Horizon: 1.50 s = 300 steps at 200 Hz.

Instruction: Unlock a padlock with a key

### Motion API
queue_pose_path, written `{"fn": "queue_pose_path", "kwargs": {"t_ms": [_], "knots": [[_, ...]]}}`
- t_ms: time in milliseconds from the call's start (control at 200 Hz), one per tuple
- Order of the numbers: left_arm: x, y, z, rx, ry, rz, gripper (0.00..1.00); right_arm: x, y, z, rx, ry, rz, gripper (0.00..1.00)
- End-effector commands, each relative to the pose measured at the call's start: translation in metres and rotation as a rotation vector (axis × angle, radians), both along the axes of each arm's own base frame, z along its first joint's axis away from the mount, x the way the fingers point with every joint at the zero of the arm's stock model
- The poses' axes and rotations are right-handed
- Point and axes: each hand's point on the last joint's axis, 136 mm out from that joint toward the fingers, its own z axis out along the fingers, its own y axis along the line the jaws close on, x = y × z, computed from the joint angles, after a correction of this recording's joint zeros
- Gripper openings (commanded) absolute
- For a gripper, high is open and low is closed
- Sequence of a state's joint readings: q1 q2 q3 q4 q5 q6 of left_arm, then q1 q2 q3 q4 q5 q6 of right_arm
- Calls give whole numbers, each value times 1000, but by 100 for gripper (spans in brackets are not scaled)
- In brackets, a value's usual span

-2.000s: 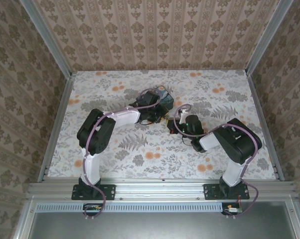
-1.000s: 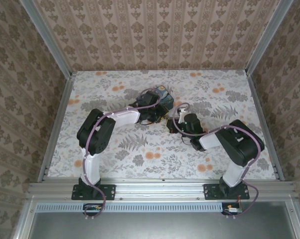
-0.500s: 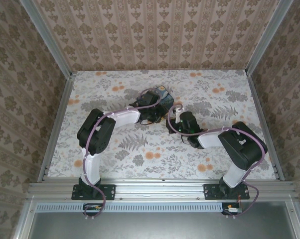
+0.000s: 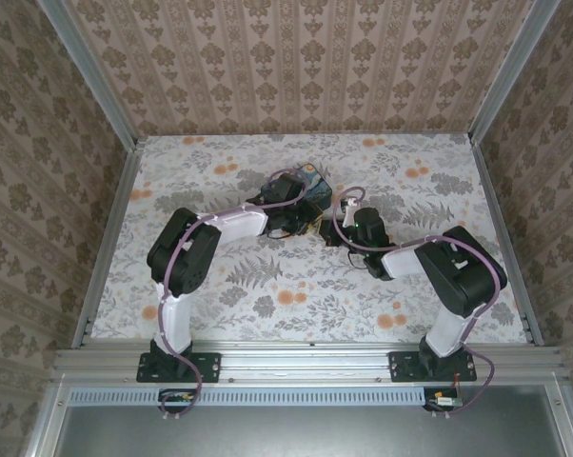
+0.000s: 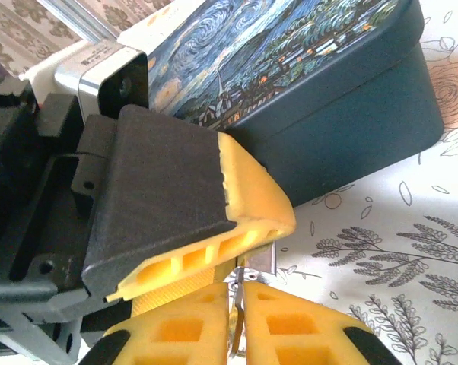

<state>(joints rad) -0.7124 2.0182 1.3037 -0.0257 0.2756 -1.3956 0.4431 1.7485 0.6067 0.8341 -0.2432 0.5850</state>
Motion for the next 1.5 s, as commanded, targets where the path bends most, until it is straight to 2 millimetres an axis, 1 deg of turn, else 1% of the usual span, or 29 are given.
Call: {"fn": "queue_pose_path", "kwargs": {"t_ms": [0,115,270,430,570,660,720,805,1000,1075,1150,1230,1495], "knots": [[-74,17,-73,62,411,-2,0,0,12,19,115,-35,54,18],[-73,17,-73,60,410,-2,0,0,12,21,141,-25,65,24],[-71,18,-72,57,408,1,0,-3,9,28,150,-20,54,27],[-70,18,-72,53,403,2,0,-7,-5,17,105,19,6,28],[-69,18,-70,49,402,2,0,-9,-17,12,111,42,-34,29],[-69,18,-70,51,401,4,0,-11,-21,7,93,68,-51,29],[-69,18,-70,52,399,3,0,-13,-19,2,88,98,-39,27],[-68,18,-70,51,398,4,0,-15,-13,-1,133,121,-18,26],[-67,18,-69,51,394,7,0,-13,-4,5,218,117,6,26],[-66,18,-68,50,391,8,0,-13,-3,1,218,130,9,26],[-65,17,-67,49,389,6,0,-14,-5,-4,208,140,-1,26],[-66,17,-67,49,390,6,0,-13,-6,-6,205,140,-4,26],[-66,17,-68,46,389,9,0,-11,0,-6,218,144,11,20]]}}
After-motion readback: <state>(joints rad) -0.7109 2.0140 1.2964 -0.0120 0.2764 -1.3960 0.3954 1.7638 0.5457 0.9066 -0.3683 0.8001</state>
